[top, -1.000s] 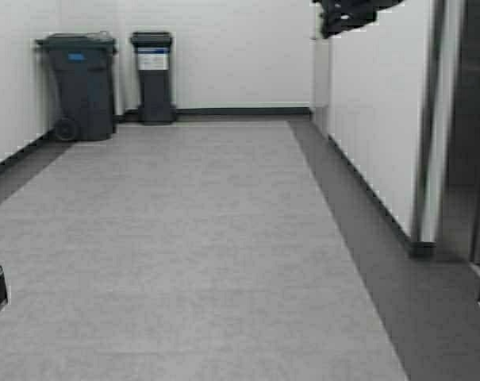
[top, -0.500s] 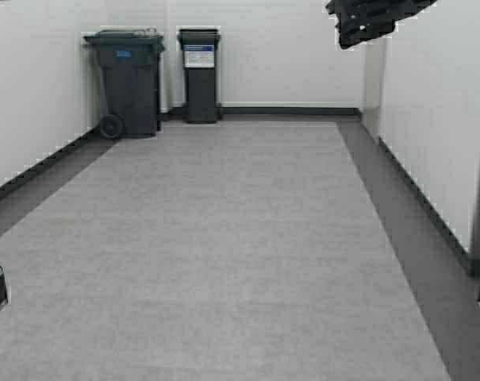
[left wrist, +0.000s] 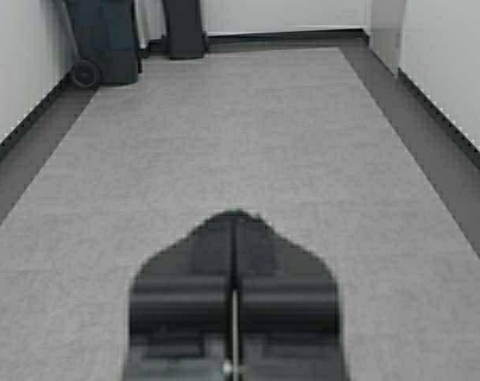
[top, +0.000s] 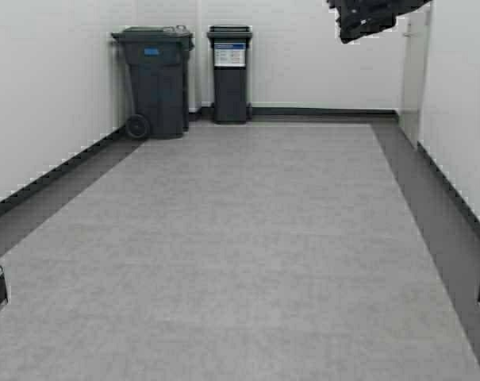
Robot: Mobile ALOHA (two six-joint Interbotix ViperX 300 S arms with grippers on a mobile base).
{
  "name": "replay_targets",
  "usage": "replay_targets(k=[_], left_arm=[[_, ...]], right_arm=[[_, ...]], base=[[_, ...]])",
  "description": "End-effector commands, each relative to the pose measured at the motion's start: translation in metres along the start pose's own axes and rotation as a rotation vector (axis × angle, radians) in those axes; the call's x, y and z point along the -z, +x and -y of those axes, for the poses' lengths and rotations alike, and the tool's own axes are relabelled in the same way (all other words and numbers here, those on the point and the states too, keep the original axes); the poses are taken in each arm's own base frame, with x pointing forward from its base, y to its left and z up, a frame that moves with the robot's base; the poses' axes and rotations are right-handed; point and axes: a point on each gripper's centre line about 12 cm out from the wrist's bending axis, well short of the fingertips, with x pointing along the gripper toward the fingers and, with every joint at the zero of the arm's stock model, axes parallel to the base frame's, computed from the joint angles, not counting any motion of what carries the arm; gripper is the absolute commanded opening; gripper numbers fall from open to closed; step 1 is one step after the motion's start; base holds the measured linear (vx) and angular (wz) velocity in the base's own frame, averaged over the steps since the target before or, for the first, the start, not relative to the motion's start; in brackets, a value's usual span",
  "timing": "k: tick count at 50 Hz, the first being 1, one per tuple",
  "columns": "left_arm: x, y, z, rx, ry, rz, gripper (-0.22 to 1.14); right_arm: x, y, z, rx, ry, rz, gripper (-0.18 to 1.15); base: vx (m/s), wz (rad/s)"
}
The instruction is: Navigate to elevator, push the call button, then enter the elevator
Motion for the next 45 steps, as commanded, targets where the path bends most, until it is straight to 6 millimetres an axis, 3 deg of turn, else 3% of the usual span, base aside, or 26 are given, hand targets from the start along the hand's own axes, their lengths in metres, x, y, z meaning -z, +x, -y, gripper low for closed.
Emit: replay_targets(k=[1,21,45], left_arm=[[-0.006,-0.001,0.000,0.000,-0.014,0.032,0.03],[-0.004,0.001,0.000,0.001,-0.009,0.029,0.03],[0.003,0.003,0.000,0.001,-0.022,0.011,0.03]], right_arm=[[-0.013,-0.006,0.002,0.004,0.003,0.044,0.06],[-0.010,-0.008,0.001,0.004,0.006,0.040,0.06],[-0.003,-0.004,-0.001,-0.003,0.007,0.019,0.06]], base=[[0.44,0.14],[0.47,0.07],[0.48,-0.30]])
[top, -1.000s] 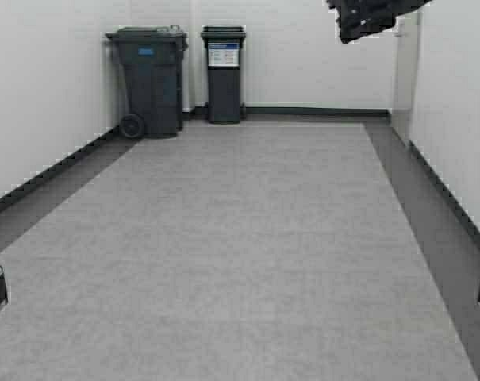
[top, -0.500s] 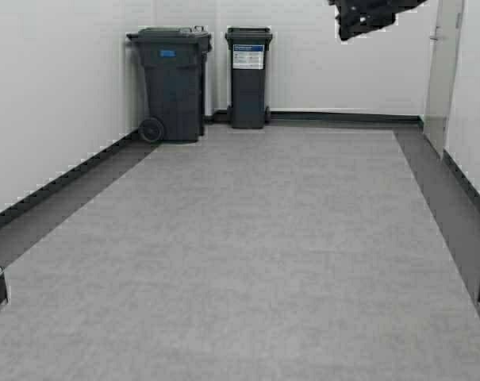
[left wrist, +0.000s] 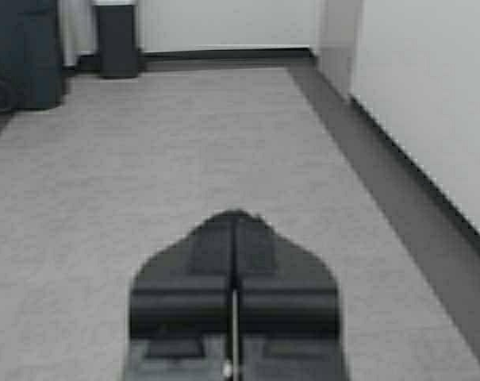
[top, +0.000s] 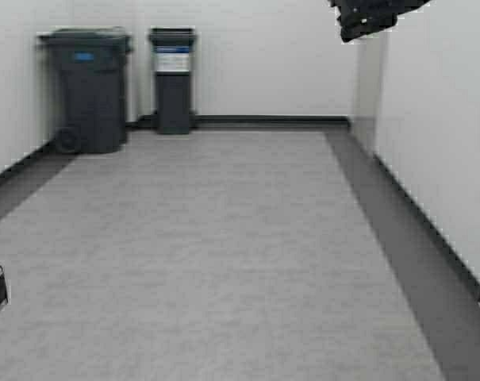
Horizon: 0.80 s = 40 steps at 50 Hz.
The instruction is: Navigate to elevator, push the call button, then enter the elevator
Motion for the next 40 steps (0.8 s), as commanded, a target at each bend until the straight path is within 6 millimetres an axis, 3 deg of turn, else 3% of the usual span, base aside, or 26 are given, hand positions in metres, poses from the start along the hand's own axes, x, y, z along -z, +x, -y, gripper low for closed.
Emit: replay_targets(k=[1,40], left_arm=[[-0.002,0.003,0.000,-0.001,-0.001,0.008,0.03],[-0.001,0.007,0.000,0.001,0.002,0.014,0.03]], right_arm=[[-0.003,-0.001,-0.001,-0.006,0.003,0.013,0.06],[0.001,0.009,-0.006,-0.023,0.003,-0.007,0.06]], base=[[0.48,-0.35],[0.48,-0.40]])
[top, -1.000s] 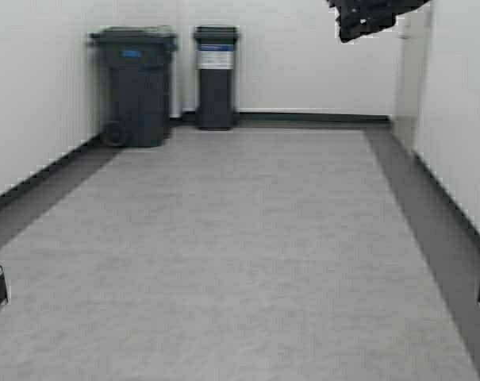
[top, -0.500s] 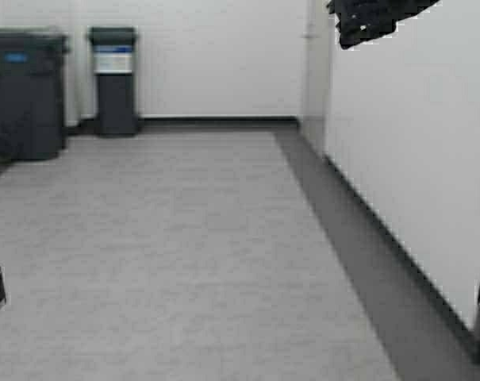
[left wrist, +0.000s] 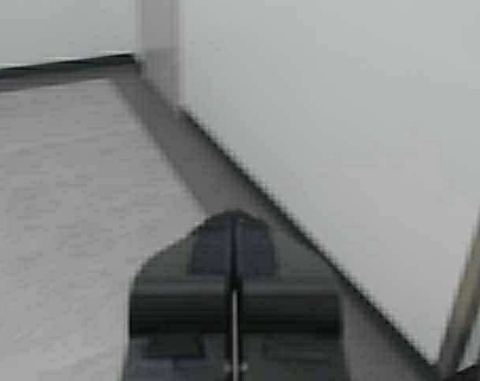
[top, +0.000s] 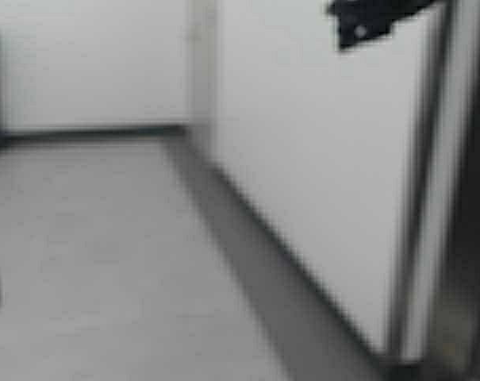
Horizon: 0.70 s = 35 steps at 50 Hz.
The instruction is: Navigate to elevator, push the call button, then enter the elevator
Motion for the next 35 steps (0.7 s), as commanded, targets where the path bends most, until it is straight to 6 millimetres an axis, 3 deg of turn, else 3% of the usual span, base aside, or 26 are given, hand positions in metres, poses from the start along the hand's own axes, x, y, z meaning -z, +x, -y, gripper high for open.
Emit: replay_targets(k=[1,16,35], left_arm=[[-0.008,0.002,0.000,0.003,-0.004,0.029,0.03],[-0.010,0.005,0.001,0.004,-0.009,0.029,0.03],[-0.008,0.008,0.000,0.004,-0.014,0.021,0.03]], right_arm=[[-0.010,-0.001,0.002,0.001,0.006,0.035,0.06],[-0.012,0.001,-0.003,-0.017,0.000,0.043,0.06],[-0.009,0.003,-0.017,-0.053,-0.018,0.034,0.06]], base=[[0.50,-0.58],[0.49,-0.61],[0.50,-0.42]])
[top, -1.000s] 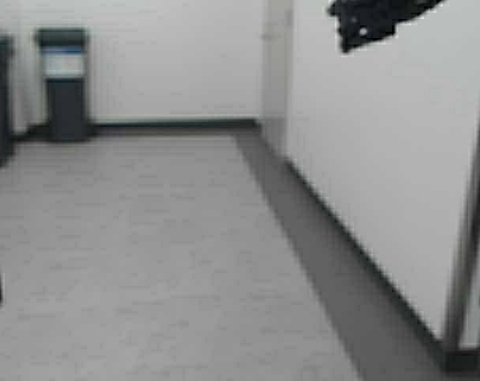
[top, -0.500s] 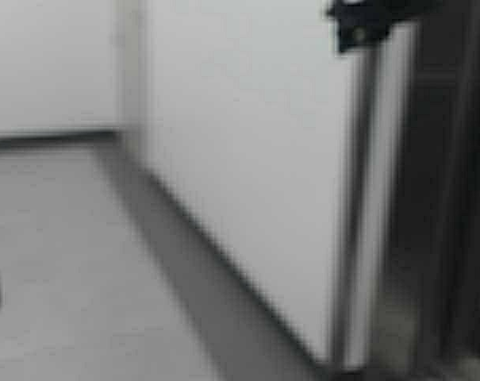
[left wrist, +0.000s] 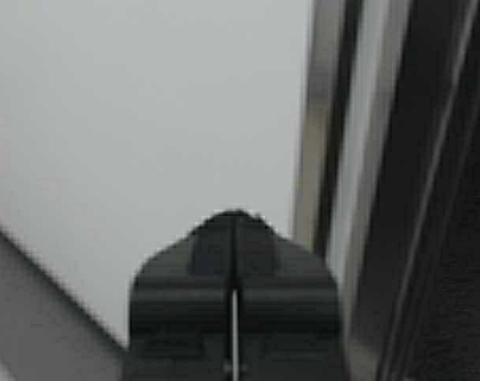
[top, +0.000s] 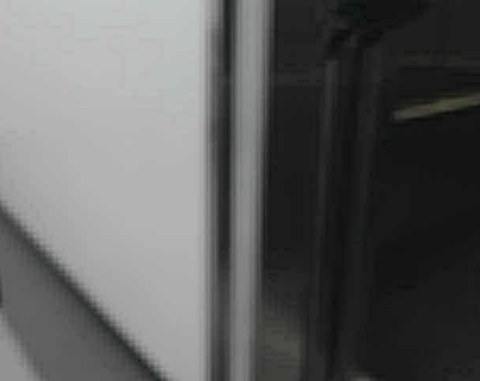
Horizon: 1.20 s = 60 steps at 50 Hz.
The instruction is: Navigate to elevator, push the call button, then enter the elevator
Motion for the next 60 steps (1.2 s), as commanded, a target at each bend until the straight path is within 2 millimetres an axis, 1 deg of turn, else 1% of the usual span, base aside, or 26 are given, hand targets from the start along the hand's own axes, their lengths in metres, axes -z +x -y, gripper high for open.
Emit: replay_targets(k=[1,5,9,17,21,27,33,37,45,54,60], left_arm=[[-0.008,0.004,0.000,0.001,-0.002,0.026,0.03],[-0.004,0.005,0.000,0.002,0.000,0.012,0.03],[-0.004,0.005,0.000,0.002,-0.002,0.011,0.03],[-0.011,0.005,0.000,0.003,-0.018,0.043,0.03],[-0.009,0.004,0.000,0.004,-0.028,0.038,0.03],[-0.003,-0.002,0.004,0.018,-0.031,0.027,0.03],[-0.009,0.001,0.006,0.031,-0.017,0.040,0.03],[-0.010,0.001,0.007,0.039,-0.017,0.044,0.03],[-0.012,0.001,0.008,0.039,-0.017,0.052,0.03],[-0.007,0.000,0.008,0.040,-0.010,0.037,0.03],[-0.008,0.005,0.008,0.041,-0.016,0.034,0.03]], right_arm=[[-0.007,0.000,-0.005,-0.014,-0.006,0.020,0.06],[-0.001,0.000,-0.006,-0.017,-0.004,0.006,0.06],[-0.004,0.000,-0.008,-0.020,-0.007,0.013,0.06],[-0.013,0.001,-0.008,-0.021,-0.012,0.033,0.06],[-0.016,0.000,-0.007,-0.020,-0.014,0.041,0.06],[-0.013,0.000,-0.008,-0.023,-0.016,0.034,0.06],[-0.016,0.000,-0.010,-0.028,-0.019,0.043,0.06],[-0.015,-0.003,-0.010,-0.024,-0.022,0.043,0.06],[-0.021,-0.013,-0.008,-0.012,-0.026,0.064,0.06],[-0.013,-0.011,-0.009,-0.015,-0.022,0.041,0.06],[-0.011,-0.006,-0.010,-0.019,-0.021,0.030,0.06]], base=[[0.54,-0.43],[0.54,-0.45],[0.50,-0.41],[0.45,-0.48],[0.46,-0.59],[0.49,-0.69],[0.49,-0.68],[0.47,-0.54],[0.46,-0.42],[0.49,-0.40],[0.51,-0.33]])
